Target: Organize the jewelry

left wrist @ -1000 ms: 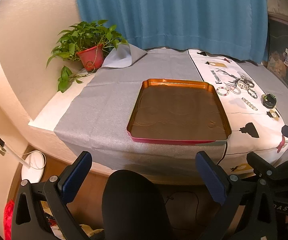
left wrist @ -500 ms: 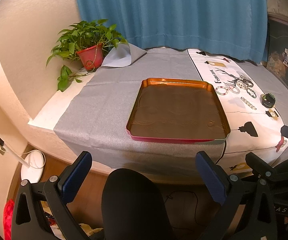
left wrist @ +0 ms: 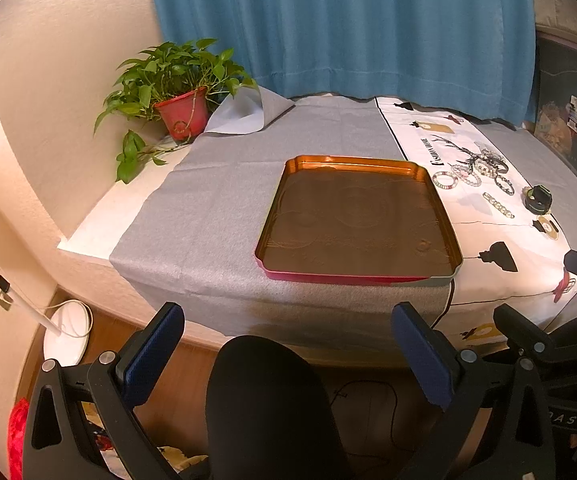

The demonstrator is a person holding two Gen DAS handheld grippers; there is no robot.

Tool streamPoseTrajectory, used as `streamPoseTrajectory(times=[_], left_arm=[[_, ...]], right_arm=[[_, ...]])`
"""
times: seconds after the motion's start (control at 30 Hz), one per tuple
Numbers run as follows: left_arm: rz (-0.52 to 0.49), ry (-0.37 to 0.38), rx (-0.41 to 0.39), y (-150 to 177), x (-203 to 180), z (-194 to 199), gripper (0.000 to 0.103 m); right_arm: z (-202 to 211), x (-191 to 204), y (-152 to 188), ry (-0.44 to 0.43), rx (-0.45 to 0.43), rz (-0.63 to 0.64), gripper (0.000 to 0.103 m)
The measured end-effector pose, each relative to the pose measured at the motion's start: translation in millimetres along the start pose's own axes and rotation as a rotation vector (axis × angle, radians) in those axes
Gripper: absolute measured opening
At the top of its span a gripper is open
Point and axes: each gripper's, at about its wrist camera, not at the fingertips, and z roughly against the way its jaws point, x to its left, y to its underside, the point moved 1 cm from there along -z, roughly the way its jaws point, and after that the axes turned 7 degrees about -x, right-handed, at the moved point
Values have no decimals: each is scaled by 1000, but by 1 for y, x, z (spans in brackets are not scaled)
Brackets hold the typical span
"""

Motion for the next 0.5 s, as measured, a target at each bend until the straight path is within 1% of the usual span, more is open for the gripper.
streamPoseTrajectory(times=[0.5], left_arm=[[1, 1, -1, 1, 0, 1, 103]], right_arm=[[1, 0, 1, -1, -1, 1, 103]])
